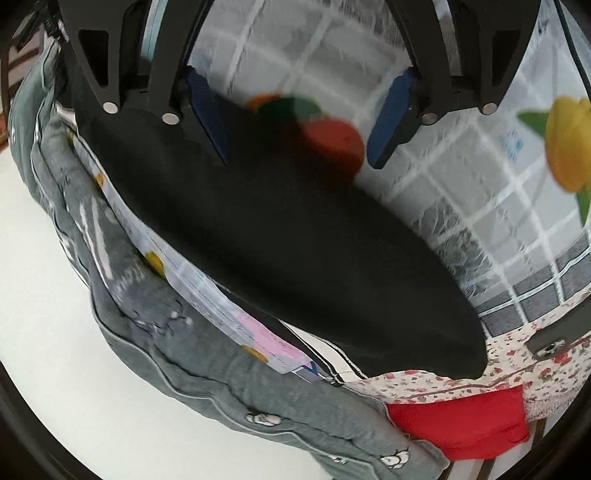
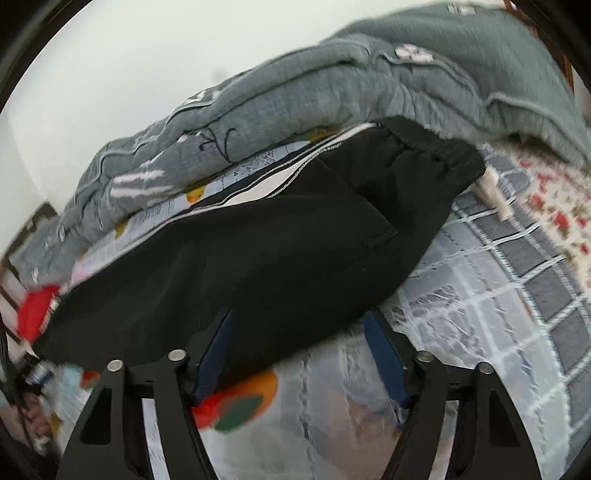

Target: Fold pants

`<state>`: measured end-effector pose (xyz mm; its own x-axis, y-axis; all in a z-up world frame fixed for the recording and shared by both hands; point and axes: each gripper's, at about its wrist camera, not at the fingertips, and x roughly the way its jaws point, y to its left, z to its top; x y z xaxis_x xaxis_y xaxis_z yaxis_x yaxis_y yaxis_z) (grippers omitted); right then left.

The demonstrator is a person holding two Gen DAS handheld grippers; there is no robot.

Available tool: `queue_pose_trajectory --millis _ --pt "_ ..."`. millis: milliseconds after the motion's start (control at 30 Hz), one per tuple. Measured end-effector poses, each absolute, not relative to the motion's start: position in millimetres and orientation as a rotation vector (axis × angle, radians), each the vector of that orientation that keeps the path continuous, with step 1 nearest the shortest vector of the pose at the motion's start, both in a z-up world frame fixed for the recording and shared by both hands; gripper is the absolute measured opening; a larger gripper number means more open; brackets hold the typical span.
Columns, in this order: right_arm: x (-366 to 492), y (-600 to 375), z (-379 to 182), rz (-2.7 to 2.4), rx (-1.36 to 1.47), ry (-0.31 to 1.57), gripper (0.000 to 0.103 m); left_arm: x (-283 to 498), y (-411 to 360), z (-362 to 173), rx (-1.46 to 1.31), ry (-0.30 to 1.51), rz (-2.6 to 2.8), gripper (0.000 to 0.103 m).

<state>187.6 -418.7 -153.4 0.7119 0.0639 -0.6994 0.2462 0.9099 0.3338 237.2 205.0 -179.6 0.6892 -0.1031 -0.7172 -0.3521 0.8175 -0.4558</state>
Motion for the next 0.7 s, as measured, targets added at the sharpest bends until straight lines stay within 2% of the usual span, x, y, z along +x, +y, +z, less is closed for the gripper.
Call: queue_pose_trajectory --millis 67,233,300,367,400,433,500,533,567,700 --pt "199.1 -424.1 -157.7 -0.107 0.471 0.798 0.064 247.5 210.9 -181.4 -0.626 0.821 0.164 0.062" --pt "223.4 -426.4 -162.7 -0.126 0.474 0.82 0.062 270.9 216.4 -182.1 -0.629 0.831 0.211 0.055" --pt "233.9 -425.7 -164.9 -0.131 0.466 0.829 0.062 277.8 216.0 -182.9 -0.609 0.834 0.244 0.047" --pt "244.2 -424.0 -166.4 -0.142 0.452 0.838 0.062 282.9 215.2 -183.9 -0.582 0.835 0.282 0.032" --pt "247.8 -423.1 -166.8 -0.148 0.445 0.84 0.062 285.6 214.9 -184.2 -0.573 0.836 0.285 0.03" --pt "251.3 -421.4 -167.1 -0.156 0.433 0.841 0.059 286.7 214.4 -184.2 -0.565 0.836 0.286 0.025" --pt "255.2 -418.0 -167.2 -0.205 0.389 0.844 0.037 287.0 213.5 -184.1 -0.558 0.835 0.284 0.018" --pt "255.6 -417.1 -166.7 -0.228 0.37 0.843 0.019 286.2 212.2 -183.6 -0.552 0.834 0.284 0.016" --pt "253.3 -417.5 -165.0 -0.22 0.368 0.83 0.013 284.6 211.8 -183.0 -0.544 0.835 0.281 0.015" --pt "235.5 -411.6 -146.0 -0.213 0.329 0.727 0.009 271.9 214.7 -179.9 -0.571 0.819 0.256 0.013"
